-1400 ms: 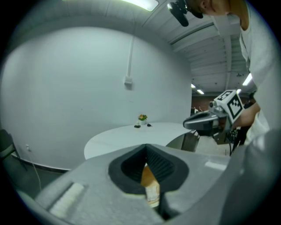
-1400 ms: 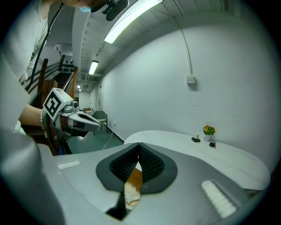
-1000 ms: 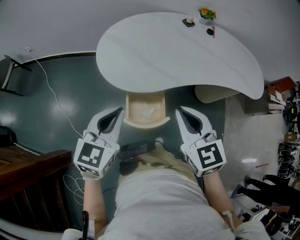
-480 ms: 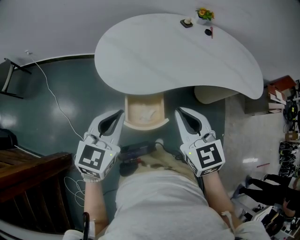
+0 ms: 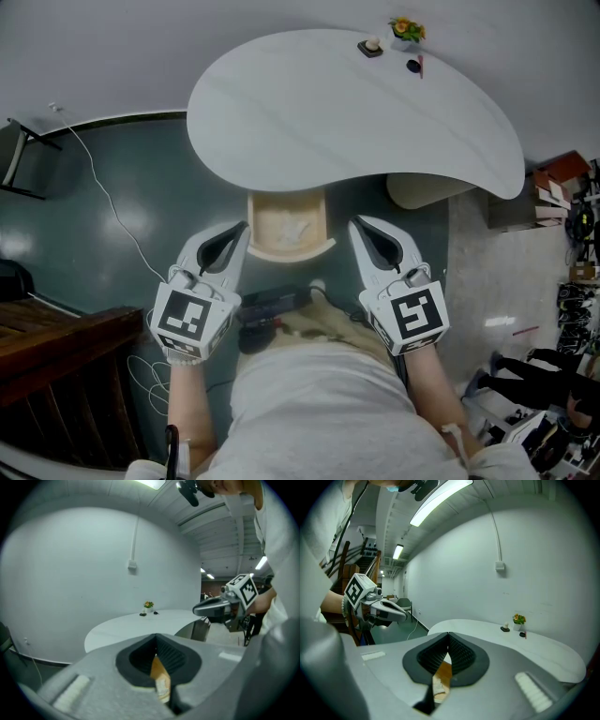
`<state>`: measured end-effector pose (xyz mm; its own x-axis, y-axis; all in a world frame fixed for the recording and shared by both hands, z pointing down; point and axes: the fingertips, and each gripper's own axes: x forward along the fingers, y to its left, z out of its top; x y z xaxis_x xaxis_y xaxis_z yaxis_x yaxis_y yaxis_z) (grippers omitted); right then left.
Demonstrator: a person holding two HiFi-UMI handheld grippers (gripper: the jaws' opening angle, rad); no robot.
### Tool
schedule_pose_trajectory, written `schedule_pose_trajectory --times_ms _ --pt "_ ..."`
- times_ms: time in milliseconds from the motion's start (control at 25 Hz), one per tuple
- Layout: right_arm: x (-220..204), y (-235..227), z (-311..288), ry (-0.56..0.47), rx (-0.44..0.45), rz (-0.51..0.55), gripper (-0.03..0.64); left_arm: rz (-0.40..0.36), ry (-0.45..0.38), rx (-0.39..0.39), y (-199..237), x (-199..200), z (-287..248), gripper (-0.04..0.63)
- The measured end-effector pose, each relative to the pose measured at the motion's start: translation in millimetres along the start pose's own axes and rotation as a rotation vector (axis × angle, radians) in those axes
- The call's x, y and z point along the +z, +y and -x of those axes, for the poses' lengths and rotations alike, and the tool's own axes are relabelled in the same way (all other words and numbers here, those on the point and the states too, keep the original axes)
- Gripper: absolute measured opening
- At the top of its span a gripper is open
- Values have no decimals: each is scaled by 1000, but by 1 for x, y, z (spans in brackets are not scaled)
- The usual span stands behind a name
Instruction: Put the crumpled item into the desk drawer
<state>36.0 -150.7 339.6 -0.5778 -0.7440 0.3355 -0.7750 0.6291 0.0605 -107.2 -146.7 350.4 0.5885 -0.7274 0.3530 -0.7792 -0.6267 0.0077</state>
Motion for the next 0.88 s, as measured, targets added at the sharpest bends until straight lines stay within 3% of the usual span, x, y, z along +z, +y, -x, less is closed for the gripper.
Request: schedule_pose_trajectory --times_ms 880 --pt "-4 3 4 12 -2 15 5 -2 -6 1 -1 -1 0 -3"
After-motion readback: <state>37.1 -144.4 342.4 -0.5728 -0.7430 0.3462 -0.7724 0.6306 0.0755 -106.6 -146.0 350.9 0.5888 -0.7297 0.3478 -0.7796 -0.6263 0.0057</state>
